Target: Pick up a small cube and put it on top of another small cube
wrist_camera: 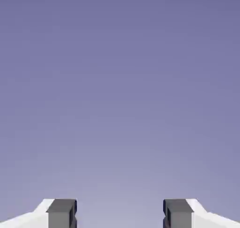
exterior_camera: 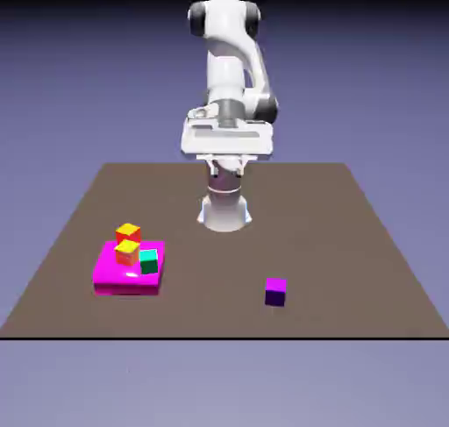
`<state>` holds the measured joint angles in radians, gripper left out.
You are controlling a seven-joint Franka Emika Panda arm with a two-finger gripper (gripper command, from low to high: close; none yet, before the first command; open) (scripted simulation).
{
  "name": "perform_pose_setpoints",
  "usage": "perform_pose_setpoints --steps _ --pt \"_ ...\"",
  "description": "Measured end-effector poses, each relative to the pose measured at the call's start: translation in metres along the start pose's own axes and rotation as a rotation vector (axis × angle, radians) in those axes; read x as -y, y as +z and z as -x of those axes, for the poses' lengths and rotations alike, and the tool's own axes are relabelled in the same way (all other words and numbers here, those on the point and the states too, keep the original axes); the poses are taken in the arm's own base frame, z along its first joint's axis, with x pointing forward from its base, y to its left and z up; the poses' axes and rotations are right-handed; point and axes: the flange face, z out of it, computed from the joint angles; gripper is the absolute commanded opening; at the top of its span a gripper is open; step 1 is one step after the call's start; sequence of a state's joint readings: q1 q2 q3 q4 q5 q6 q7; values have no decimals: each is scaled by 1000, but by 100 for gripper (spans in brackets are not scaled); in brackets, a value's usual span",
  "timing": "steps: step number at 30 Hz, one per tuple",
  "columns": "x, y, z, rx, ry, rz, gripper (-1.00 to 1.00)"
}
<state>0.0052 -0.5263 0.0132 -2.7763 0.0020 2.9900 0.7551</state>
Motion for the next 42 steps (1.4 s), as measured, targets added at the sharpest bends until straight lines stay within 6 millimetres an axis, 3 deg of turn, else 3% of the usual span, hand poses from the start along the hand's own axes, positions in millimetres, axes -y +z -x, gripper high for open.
perform_pose_setpoints --steps 9,18,26,34,38,39,41,42 --pt "20 99 12 305 70 298 0" --pt "23 193 50 612 144 596 0" --pt "15 263 99 889 202 857 0" --pt "0 315 153 1173 241 1108 0" --pt "-37 329 206 1191 242 1123 0" --pt "-38 329 207 1191 242 1123 -100" --pt "-38 329 207 1192 243 1123 -100" --pt "-27 327 193 1192 244 1122 -100"
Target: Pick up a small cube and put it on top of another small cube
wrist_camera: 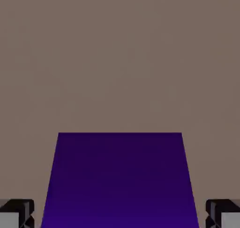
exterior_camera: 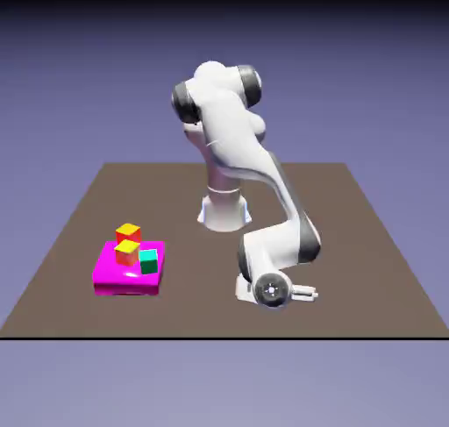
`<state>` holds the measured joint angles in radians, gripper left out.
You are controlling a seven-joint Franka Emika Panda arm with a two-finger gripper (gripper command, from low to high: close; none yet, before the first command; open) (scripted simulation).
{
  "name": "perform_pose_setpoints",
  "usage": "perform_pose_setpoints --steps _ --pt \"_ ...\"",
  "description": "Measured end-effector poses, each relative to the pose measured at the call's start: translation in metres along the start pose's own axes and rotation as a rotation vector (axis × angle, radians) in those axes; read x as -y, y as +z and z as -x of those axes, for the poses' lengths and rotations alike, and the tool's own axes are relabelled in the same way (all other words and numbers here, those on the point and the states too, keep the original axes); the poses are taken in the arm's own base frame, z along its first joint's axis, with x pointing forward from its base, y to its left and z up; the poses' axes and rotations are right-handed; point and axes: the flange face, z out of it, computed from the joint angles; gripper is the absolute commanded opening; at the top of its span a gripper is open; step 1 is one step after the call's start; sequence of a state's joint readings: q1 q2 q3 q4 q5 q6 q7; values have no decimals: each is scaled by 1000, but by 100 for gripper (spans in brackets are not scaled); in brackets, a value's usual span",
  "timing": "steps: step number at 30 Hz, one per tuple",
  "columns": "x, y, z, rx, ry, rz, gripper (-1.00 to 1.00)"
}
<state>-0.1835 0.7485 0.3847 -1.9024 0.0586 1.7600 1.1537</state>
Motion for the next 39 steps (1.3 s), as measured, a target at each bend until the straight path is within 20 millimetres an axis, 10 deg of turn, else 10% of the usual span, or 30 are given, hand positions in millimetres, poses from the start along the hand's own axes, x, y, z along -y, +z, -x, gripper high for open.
perform_pose_setpoints --steps 4,16,28,35,39 --pt "-6 -58 29 10 -28 -19 -100" --pt "-118 -110 -93 81 9 -73 -100" --pt "-273 -165 -159 133 1 -230 -100" --pt "-392 -117 -231 166 187 -167 -100" --pt "-380 -81 -234 166 186 -168 -100"
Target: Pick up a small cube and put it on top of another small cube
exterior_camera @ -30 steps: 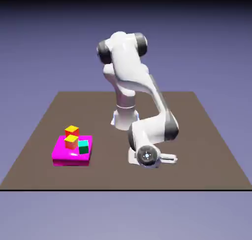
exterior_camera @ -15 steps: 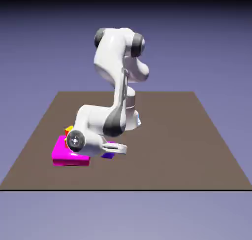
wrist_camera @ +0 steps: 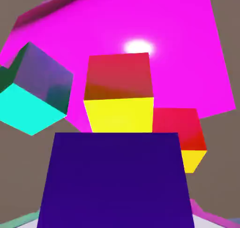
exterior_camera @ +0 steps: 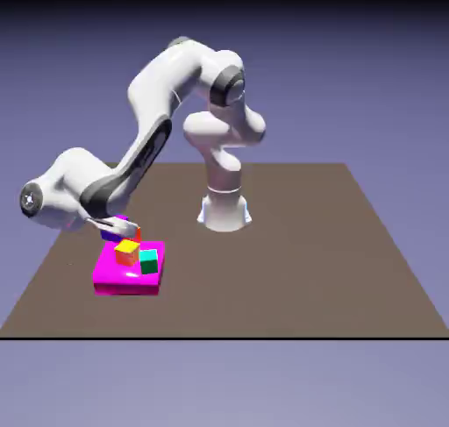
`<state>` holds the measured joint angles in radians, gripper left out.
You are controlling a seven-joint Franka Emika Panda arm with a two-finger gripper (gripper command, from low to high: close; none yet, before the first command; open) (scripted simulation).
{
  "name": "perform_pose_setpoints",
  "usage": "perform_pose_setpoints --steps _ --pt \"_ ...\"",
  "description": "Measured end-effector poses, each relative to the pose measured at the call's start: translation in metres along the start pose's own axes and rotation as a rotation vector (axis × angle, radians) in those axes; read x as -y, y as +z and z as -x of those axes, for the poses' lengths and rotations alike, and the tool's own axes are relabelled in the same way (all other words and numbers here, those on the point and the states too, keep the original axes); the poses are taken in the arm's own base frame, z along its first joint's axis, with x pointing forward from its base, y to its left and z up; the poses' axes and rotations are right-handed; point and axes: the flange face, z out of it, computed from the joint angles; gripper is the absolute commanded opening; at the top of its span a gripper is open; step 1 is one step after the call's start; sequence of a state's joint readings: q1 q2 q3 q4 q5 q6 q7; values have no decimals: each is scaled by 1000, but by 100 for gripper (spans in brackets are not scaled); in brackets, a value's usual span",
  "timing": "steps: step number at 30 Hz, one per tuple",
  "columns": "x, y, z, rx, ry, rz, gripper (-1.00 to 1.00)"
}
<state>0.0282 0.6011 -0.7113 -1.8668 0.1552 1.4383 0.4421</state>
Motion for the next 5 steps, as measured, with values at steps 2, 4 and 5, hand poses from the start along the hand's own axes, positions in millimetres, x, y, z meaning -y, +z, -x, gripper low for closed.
perform_pose_setpoints --steps 2,4,5 --pt "4 25 -3 0 0 0 -100" --pt "4 26 -4 -1 0 2 100" --pt "4 26 -4 -1 0 2 100"
